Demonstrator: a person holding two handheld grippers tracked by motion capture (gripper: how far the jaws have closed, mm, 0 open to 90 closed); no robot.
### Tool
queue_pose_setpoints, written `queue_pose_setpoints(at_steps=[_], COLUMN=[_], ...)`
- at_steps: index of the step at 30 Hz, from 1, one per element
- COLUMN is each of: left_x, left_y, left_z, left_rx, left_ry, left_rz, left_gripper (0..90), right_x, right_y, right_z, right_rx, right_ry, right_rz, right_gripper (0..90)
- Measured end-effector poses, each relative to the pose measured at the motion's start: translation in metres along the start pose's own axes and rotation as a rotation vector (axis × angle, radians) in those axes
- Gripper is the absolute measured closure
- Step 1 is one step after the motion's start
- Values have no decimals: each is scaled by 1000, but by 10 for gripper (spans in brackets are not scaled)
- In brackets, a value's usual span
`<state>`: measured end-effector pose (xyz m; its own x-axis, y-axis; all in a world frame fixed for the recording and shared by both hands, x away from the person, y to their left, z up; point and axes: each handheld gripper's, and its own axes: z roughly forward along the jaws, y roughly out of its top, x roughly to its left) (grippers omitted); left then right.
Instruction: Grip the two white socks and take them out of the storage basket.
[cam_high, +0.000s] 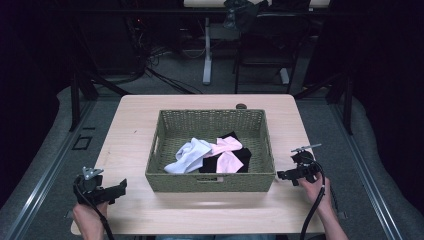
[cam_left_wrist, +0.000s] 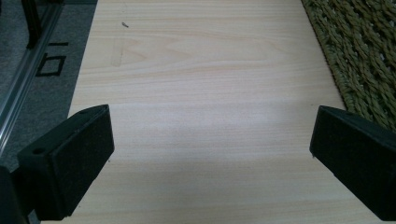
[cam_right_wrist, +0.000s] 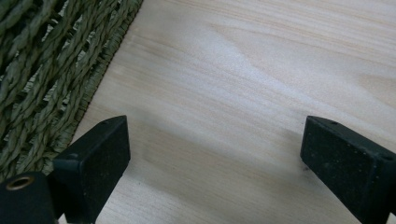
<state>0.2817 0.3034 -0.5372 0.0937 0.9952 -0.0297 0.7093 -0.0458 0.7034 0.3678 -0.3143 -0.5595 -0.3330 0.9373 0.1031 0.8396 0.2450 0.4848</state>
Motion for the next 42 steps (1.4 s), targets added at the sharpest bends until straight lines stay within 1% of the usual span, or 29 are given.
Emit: queue_pose_setpoints(at_steps=[3, 4, 7, 12, 14, 16, 21, 22, 23, 29, 30, 35, 37, 38, 39, 40, 41, 42], left_x=[0, 0, -2, -5, -5, -5, -8, -10, -10, -17, -18, -27, -31, -36, -36, -38, -41, -43], left_y=[3, 4, 6, 11, 14, 18, 33, 42, 42, 69, 75, 92, 99, 106, 106, 109, 112, 116], left_z=[-2, -3, -4, -7, -9, -12, -22, -27, -27, -39, -41, -46, -47, -47, -47, -47, -47, -47], left_rx=[10, 17, 25, 26, 25, 23, 18, 10, 10, -10, -14, -32, -21, -23, -23, -15, -20, -22], left_ry=[-21, -27, -41, -51, -48, -52, -46, -46, -46, -57, -59, -71, -83, -86, -86, -89, -91, -103], left_rz=[4, 11, 17, 31, 37, 34, 49, 59, 59, 92, 100, 134, 151, 165, 165, 175, 183, 188], left_gripper=[0, 0, 0, 0, 0, 0, 0, 0, 0, 0, 0, 0, 0, 0, 0, 0, 0, 0], right_x=[1, 1, 0, 0, 0, 1, 1, 1, 1, 1, 1, 0, 0, 0, 0, 0, 0, 0], right_y=[0, 0, 0, 0, 0, 0, 0, 0, 0, 0, 1, 0, 0, 0, 0, 0, 0, 0], right_z=[-1, 0, 0, 1, 1, 1, 1, 0, 0, 0, 0, 0, 0, 0, 0, 0, 0, 0], right_rx=[-8, -17, -8, -7, -5, -6, -6, -7, -7, -9, -2, -7, -5, -7, -7, -8, -9, -17], right_ry=[-3, -2, 0, -2, -4, -5, 0, 3, 3, 7, 9, 5, 6, 7, 7, 8, 10, 11], right_rz=[2, -2, -1, -1, -2, 0, -3, -5, -5, -1, -1, -2, -2, -2, -2, -2, -2, 4], right_gripper=[80, 79, 79, 79, 78, 78, 78, 78, 78, 78, 78, 78, 78, 78, 78, 78, 78, 78])
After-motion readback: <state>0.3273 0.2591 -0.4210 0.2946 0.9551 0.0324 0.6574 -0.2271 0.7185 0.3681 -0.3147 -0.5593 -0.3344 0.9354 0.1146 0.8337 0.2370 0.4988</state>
